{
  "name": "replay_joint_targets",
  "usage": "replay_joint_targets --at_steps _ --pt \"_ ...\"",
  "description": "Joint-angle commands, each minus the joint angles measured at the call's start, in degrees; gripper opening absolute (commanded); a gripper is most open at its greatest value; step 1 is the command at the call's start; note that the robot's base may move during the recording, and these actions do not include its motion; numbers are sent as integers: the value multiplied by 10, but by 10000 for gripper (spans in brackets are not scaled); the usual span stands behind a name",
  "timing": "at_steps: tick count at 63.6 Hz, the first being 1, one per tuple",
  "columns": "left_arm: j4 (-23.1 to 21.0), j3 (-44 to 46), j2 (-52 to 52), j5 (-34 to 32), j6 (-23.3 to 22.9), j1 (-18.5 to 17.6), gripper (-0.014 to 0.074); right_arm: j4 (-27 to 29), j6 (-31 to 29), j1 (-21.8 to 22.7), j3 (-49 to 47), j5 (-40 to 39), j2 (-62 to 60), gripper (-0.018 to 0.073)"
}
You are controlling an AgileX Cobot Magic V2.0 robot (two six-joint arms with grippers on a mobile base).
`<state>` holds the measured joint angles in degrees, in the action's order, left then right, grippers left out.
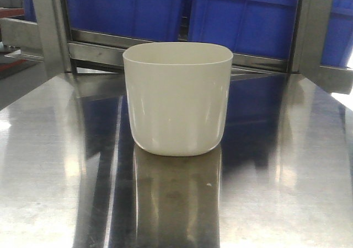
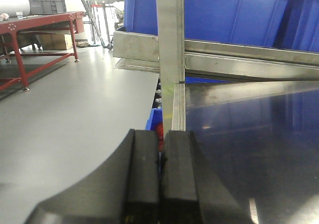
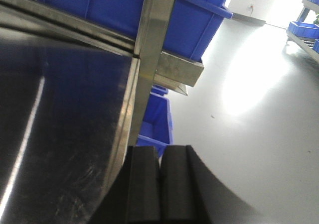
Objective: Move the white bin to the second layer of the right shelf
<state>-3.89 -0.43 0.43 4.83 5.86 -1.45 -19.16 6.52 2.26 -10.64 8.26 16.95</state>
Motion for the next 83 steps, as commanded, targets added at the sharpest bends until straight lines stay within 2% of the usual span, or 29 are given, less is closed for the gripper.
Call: replay_joint_targets --at_steps 1,11,17,25,28,36,44,59,65,74,83 --pt "-3 -21 8 -48 -1 -2 85 -27 -6 -7 -46 -41 47 55" --pt "-3 -21 8 -48 -1 -2 85 -14 -4 -19 -99 -41 134 55" --pt "-3 -21 8 -48 -1 -2 85 46 14 -21 -134 -32 189 55" --pt "-3 -21 8 -48 -1 -2 85 113 31 -22 -189 41 262 55" --pt "-3 -21 8 -48 -1 -2 85 116 31 -24 -215 71 281 55" --pt "-3 -21 8 -48 -1 -2 85 125 35 -44 -297 210 348 55" --pt "-3 -21 8 -48 -1 -2 85 136 90 -73 -388 341 416 55" --pt "-3 -21 8 -48 -1 -2 85 108 243 -159 -526 488 549 66" --pt "-3 -21 8 -48 -1 -2 85 80 276 -184 -583 526 594 154" --pt "-3 -21 8 -48 -1 -2 85 59 280 -225 -657 558 644 330" --pt "-3 -21 8 -48 -1 -2 85 57 280 -266 -724 577 675 358"
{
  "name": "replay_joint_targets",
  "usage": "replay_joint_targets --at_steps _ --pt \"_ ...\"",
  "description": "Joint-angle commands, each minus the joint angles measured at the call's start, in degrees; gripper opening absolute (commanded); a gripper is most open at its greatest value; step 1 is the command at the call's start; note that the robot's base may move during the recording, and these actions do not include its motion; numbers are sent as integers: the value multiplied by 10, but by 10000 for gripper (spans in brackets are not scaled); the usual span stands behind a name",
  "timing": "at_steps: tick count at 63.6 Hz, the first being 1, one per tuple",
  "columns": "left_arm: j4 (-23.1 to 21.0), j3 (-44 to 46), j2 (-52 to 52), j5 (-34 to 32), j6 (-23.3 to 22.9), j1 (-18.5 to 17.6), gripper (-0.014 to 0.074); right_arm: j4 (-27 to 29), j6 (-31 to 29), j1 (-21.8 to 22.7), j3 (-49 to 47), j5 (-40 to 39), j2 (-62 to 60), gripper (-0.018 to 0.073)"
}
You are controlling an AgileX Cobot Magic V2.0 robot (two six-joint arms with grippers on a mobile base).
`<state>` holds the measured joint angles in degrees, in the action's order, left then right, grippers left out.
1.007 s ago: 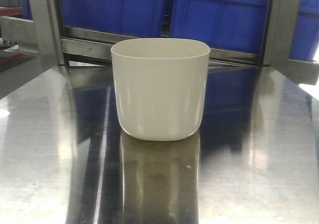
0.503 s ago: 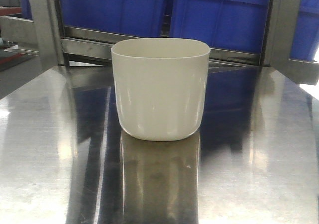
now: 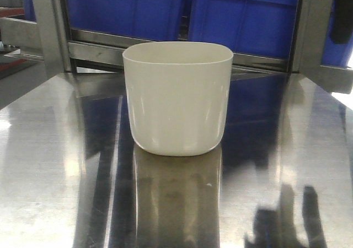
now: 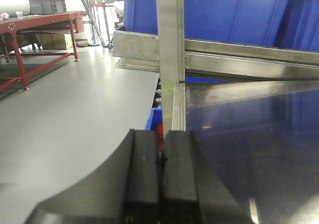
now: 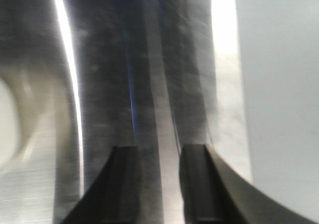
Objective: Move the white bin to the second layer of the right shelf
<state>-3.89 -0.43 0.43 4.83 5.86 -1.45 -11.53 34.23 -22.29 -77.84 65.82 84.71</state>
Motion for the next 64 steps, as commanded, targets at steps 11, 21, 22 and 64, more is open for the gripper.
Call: replay_joint_targets --at_steps 11,21,22,64 --pt "-3 -21 8 -48 -1 -2 85 -14 3 -57 -108 1 33 358" --pt "-3 -21 8 -48 -1 -2 85 6 3 -81 -146 1 67 358" --pt "-3 -21 8 -48 -1 -2 85 7 3 -83 -148 1 69 358" --pt "-3 -21 8 -48 -1 -2 85 34 2 -110 -169 -32 135 358"
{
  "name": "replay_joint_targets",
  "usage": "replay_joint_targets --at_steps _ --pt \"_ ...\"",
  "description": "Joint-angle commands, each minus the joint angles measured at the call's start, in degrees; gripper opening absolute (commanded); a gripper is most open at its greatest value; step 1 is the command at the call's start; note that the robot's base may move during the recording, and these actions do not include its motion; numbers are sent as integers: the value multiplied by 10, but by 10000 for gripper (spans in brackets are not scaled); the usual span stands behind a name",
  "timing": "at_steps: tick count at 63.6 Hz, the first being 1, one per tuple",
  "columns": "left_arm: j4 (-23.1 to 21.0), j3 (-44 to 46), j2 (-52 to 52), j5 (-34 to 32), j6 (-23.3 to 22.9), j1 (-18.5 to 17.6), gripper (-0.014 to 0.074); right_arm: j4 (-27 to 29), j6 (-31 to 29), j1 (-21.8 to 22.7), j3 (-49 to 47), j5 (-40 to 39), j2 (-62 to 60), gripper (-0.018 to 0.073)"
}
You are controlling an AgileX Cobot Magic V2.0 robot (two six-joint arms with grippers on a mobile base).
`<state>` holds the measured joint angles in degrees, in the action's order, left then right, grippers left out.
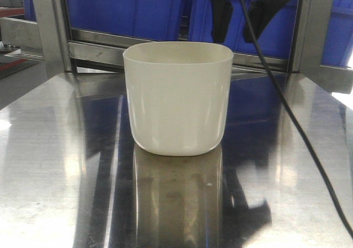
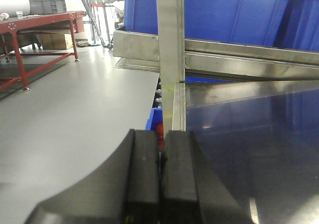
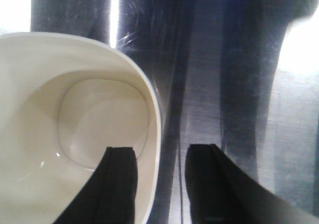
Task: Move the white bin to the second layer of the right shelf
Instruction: 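Lower the right gripper into the cream-white bin and close on its rim, then lift the bin off the table with the right gripper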
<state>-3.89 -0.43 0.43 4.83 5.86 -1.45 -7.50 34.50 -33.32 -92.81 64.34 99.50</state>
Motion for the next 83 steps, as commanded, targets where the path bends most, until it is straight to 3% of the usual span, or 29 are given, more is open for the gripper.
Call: replay_joint_targets --at_steps 1,11,42,59,72,83 --pt "-3 -21 8 -48 -1 -2 85 -7 -1 1 -19 -17 -10 358" --pt "-3 -21 8 -48 -1 -2 85 -7 -1 1 -19 -15 15 342" --pt "-3 -21 8 -48 -1 -2 85 0 2 2 -19 -1 18 66" --pt "-3 -21 8 -48 -1 -2 85 -31 -10 4 -13 -3 -26 52" --pt "-3 -21 8 -48 -1 -2 85 -51 -86 37 70 -63 -118 52" --pt "-3 -21 8 -48 -1 -2 85 -51 -122 103 174 -87 -206 52"
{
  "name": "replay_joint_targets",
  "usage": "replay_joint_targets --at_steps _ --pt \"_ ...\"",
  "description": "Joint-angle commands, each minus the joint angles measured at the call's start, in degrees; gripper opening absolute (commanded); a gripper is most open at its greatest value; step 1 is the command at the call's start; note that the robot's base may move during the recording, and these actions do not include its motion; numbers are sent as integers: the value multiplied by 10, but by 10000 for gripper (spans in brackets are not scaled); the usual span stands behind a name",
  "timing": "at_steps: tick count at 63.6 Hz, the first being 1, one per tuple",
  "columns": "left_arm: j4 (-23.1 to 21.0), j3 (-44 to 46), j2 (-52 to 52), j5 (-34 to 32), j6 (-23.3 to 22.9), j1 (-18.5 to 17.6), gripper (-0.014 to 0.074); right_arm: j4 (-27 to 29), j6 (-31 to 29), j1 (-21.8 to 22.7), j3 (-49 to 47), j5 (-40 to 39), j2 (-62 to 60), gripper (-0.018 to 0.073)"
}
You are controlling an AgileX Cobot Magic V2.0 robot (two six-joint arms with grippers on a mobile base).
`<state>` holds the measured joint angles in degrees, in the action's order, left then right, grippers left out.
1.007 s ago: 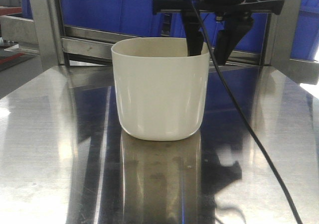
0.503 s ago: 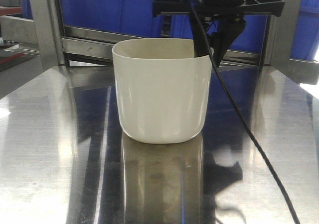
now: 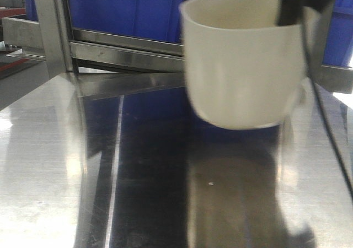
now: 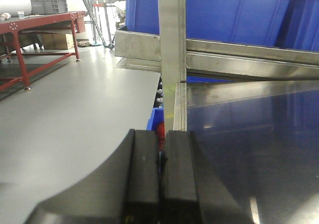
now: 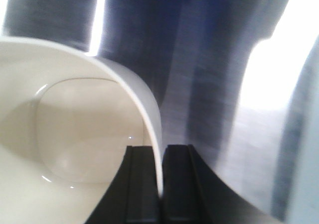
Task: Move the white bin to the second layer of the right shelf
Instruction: 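Lift the bin off the table with the right gripper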
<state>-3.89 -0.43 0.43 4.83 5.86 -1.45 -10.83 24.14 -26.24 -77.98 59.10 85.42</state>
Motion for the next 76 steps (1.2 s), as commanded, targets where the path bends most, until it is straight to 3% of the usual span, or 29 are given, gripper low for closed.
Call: replay_joint_targets --at_steps 1,19,32,39,48,76 --pt "-3 -21 8 -48 -1 -2 85 -17 -18 39 37 -36 -73 52" --pt "-3 -21 8 -48 -1 -2 85 -4 -56 172 149 -49 -217 52" --pt "-3 -21 8 -48 -1 -2 85 11 -74 230 218 -49 -304 52" --pt "-3 -21 8 -48 -1 -2 85 41 -107 237 246 -57 -336 52" --pt "-3 -21 8 -48 -1 -2 85 65 -109 237 261 -74 -360 52" --pt "-3 -21 8 -48 -1 -2 85 72 -109 237 262 -69 -361 52"
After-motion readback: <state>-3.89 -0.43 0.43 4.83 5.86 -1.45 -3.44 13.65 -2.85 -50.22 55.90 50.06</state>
